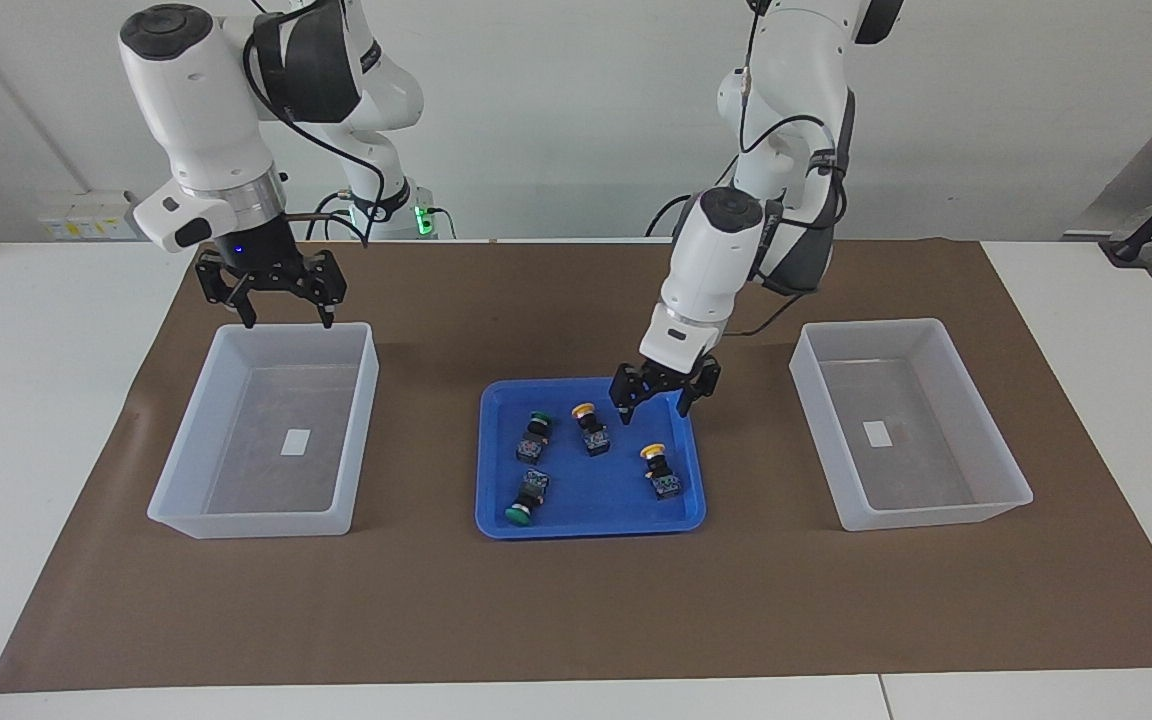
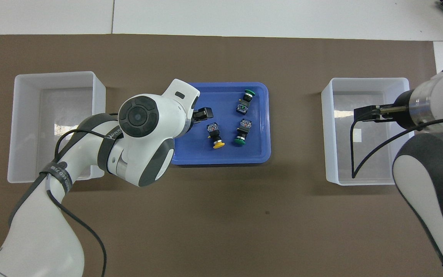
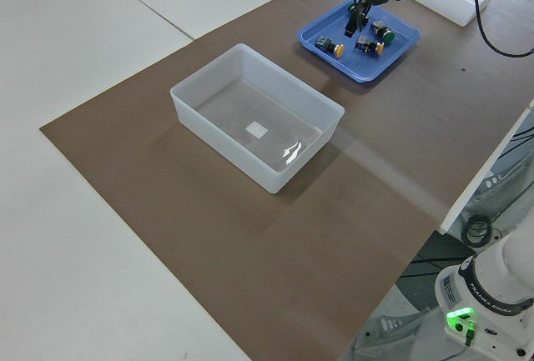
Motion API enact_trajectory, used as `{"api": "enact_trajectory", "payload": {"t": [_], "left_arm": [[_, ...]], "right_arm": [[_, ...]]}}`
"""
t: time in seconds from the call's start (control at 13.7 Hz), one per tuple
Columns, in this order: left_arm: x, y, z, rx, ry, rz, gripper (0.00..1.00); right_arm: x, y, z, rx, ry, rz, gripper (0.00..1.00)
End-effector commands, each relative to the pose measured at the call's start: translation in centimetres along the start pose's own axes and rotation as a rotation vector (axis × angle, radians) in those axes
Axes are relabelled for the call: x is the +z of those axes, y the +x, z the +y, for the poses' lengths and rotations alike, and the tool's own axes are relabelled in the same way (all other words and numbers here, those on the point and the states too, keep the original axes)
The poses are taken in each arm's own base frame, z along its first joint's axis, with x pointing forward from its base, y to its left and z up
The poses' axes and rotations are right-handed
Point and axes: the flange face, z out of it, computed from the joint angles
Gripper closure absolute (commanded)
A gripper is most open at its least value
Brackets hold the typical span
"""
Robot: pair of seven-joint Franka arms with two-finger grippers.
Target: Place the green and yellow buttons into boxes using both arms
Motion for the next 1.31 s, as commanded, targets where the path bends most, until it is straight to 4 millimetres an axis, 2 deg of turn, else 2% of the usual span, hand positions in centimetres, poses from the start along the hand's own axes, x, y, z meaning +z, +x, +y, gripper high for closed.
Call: {"api": "enact_trajectory", "payload": {"t": [0.0, 0.22, 0.44, 0.51, 0.58, 0.66, 0.8, 0.95, 1.24], "left_arm": [[1.7, -0.7, 1.1, -0.039, -0.027, 0.012, 0.03], [3.3, -1.8, 2.1, -0.046, -0.042, 0.012, 0.03], [5.1, -2.5, 2.7, -0.062, -0.067, 0.024, 0.03], [5.8, -2.7, 2.8, -0.062, -0.077, 0.030, 0.04], [6.1, -2.9, 2.7, -0.061, -0.078, 0.030, 0.04], [6.3, -2.9, 2.7, -0.062, -0.077, 0.029, 0.05], [6.6, -3.2, 2.5, -0.059, -0.080, 0.032, 0.12], [7.4, -4.0, 2.1, -0.055, -0.088, 0.037, 0.20], [7.5, -4.2, 2.0, -0.054, -0.087, 0.037, 0.32]], "right_arm": [[3.0, 1.3, -3.4, -0.011, 0.021, 0.029, 0.00], [6.1, 2.3, -7.0, -0.004, 0.041, 0.050, 0.00], [9.5, 2.9, -11.8, 0.005, 0.069, 0.080, 0.00], [10.4, 3.6, -12.4, 0.003, 0.075, 0.096, 0.00], [11.0, 4.9, -13.8, -0.005, 0.086, 0.105, 0.00], [11.8, 5.6, -16.2, 0.005, 0.098, 0.106, 0.00], [13.4, 6.3, -17.1, 0.088, 0.111, 0.137, 0.00], [15.5, 6.1, -18.5, 0.116, 0.115, 0.119, 0.00], [17.7, 7.3, -21.2, 0.131, 0.123, 0.102, 0.00]]}}
